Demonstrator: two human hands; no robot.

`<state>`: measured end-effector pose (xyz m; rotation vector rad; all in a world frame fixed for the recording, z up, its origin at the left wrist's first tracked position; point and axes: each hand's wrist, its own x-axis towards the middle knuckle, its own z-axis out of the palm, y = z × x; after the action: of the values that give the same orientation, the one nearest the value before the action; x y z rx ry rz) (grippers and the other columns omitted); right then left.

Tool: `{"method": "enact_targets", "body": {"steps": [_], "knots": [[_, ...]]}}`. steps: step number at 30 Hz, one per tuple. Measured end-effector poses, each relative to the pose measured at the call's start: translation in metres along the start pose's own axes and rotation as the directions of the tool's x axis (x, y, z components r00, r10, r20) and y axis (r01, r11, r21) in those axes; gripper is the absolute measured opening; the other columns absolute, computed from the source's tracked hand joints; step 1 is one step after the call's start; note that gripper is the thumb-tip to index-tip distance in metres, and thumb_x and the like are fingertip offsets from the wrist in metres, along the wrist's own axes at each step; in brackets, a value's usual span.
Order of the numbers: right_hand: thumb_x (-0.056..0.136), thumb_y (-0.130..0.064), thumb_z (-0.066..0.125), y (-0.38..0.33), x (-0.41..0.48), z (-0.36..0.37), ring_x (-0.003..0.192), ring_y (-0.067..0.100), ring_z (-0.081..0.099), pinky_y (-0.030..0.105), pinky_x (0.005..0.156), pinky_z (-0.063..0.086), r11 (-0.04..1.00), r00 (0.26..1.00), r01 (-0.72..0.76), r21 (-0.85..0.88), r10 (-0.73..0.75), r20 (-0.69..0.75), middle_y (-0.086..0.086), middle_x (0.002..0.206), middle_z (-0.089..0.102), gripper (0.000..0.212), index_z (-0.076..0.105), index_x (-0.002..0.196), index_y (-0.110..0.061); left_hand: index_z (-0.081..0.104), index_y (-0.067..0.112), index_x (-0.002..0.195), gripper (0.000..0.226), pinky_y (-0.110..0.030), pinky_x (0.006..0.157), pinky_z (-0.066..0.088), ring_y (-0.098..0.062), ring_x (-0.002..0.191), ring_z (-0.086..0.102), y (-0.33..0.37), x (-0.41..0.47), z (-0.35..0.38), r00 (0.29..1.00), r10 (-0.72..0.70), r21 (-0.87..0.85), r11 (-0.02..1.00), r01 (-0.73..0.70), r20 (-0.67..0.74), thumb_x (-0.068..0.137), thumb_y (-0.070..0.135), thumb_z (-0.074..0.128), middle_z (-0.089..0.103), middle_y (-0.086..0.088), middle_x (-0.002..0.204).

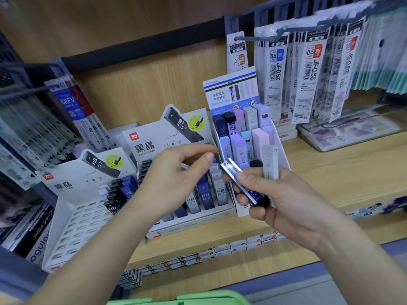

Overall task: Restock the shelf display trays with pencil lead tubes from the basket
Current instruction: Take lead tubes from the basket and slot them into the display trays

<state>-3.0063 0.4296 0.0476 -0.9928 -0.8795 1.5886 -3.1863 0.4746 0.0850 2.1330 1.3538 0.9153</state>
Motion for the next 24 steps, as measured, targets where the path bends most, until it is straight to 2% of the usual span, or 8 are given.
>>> {"method": "enact_targets", "body": {"steps": [1, 3, 7, 10, 15, 19, 22, 24], "knots": [[0.081, -0.013, 0.070, 0.001, 0.000, 0.001, 0.055, 0.012, 0.054, 0.018, 0.039, 0.036, 1.000, 1.000, 0.000, -0.001, 0.000, 0.006, 0.010, 0.071, 0.059, 0.025, 0.072, 0.100, 0.004, 0.069, 0.029, 0.111, 0.023, -0.023, 0.079, 0.054, -0.006, 0.092, 0.065, 0.007, -0.005, 0.002, 0.997, -0.008, -0.133, 0.991, 0.019, 0.078, 0.088, 0.029, 0.063, 0.072, 0.012, 0.098], [0.077, -0.011, 0.071, 0.001, 0.000, 0.002, 0.054, 0.012, 0.055, 0.017, 0.039, 0.036, 1.000, 1.000, 0.003, -0.003, -0.003, 0.012, 0.008, 0.068, 0.060, 0.027, 0.071, 0.099, 0.004, 0.071, 0.028, 0.108, 0.027, -0.026, 0.078, 0.056, -0.009, 0.085, 0.066, 0.012, -0.011, 0.006, 0.989, -0.017, -0.218, 0.975, 0.049, 0.147, 0.082, 0.021, 0.071, 0.072, 0.008, 0.094], [0.066, -0.009, 0.073, -0.002, 0.001, 0.000, 0.052, 0.009, 0.052, 0.013, 0.036, 0.033, 0.990, 0.998, 0.039, 0.137, -0.033, -0.044, 0.010, 0.074, 0.063, 0.029, 0.070, 0.093, 0.002, 0.070, 0.015, 0.083, 0.021, -0.031, 0.069, 0.054, -0.015, 0.068, 0.061, 0.010, -0.018, 0.009, 0.992, -0.119, -0.355, 0.929, 0.101, -0.030, 0.067, 0.007, 0.082, 0.071, -0.008, 0.078], [0.062, -0.008, 0.075, -0.002, 0.003, 0.002, 0.046, 0.006, 0.040, 0.012, 0.033, 0.027, 0.972, 0.991, 0.091, 0.218, -0.067, -0.118, 0.007, 0.070, 0.062, 0.026, 0.064, 0.084, -0.006, 0.065, 0.009, 0.078, 0.019, -0.028, 0.061, 0.048, -0.018, 0.061, 0.059, 0.012, -0.028, 0.015, 0.981, -0.194, -0.436, 0.883, 0.175, 0.001, 0.069, 0.011, 0.081, 0.068, -0.015, 0.072], [0.062, -0.017, 0.076, -0.001, 0.002, 0.004, 0.043, 0.005, 0.025, 0.013, 0.033, 0.019, 0.982, 0.984, 0.123, 0.142, -0.102, -0.145, -0.003, 0.056, 0.047, 0.014, 0.072, 0.073, -0.009, 0.064, 0.012, 0.084, 0.017, -0.021, 0.054, 0.047, -0.014, 0.055, 0.057, 0.024, -0.026, 0.024, 0.985, -0.153, -0.460, 0.871, 0.172, 0.079, 0.073, 0.014, 0.078, 0.066, -0.007, 0.065], [0.067, -0.031, 0.075, -0.007, -0.003, 0.000, 0.041, 0.005, 0.022, 0.014, 0.033, 0.017, 0.994, 0.989, 0.098, 0.048, -0.092, -0.120, -0.002, 0.055, 0.041, 0.019, 0.074, 0.072, -0.012, 0.064, 0.032, 0.108, 0.043, -0.039, 0.060, 0.058, -0.024, 0.057, 0.062, 0.036, -0.017, 0.022, 0.988, -0.053, -0.391, 0.914, 0.108, 0.148, 0.076, 0.006, 0.076, 0.067, -0.011, 0.075], [0.081, -0.056, 0.059, -0.015, -0.002, -0.016, 0.037, 0.004, 0.021, 0.013, 0.031, 0.014, 0.982, 0.966, 0.104, 0.156, -0.063, -0.251, -0.001, 0.059, 0.046, 0.045, 0.062, 0.092, -0.012, 0.065, 0.033, 0.107, 0.043, -0.048, 0.071, 0.057, -0.028, 0.058, 0.064, 0.046, -0.005, 0.018, 1.000, -0.019, -0.351, 0.936, 0.026, 0.023, 0.077, 0.004, 0.076, 0.067, -0.009, 0.071], [0.088, -0.061, 0.052, -0.021, -0.003, -0.030, 0.035, 0.004, 0.021, 0.010, 0.031, 0.014, 0.938, 0.937, 0.155, 0.309, -0.040, -0.348, 0.000, 0.061, 0.045, 0.042, 0.052, 0.092, -0.019, 0.063, 0.031, 0.101, 0.037, -0.046, 0.070, 0.057, -0.022, 0.058, 0.068, 0.047, 0.006, 0.015, 0.994, -0.037, -0.369, 0.929, -0.002, -0.098, 0.077, 0.004, 0.076, 0.064, -0.014, 0.067]]}}
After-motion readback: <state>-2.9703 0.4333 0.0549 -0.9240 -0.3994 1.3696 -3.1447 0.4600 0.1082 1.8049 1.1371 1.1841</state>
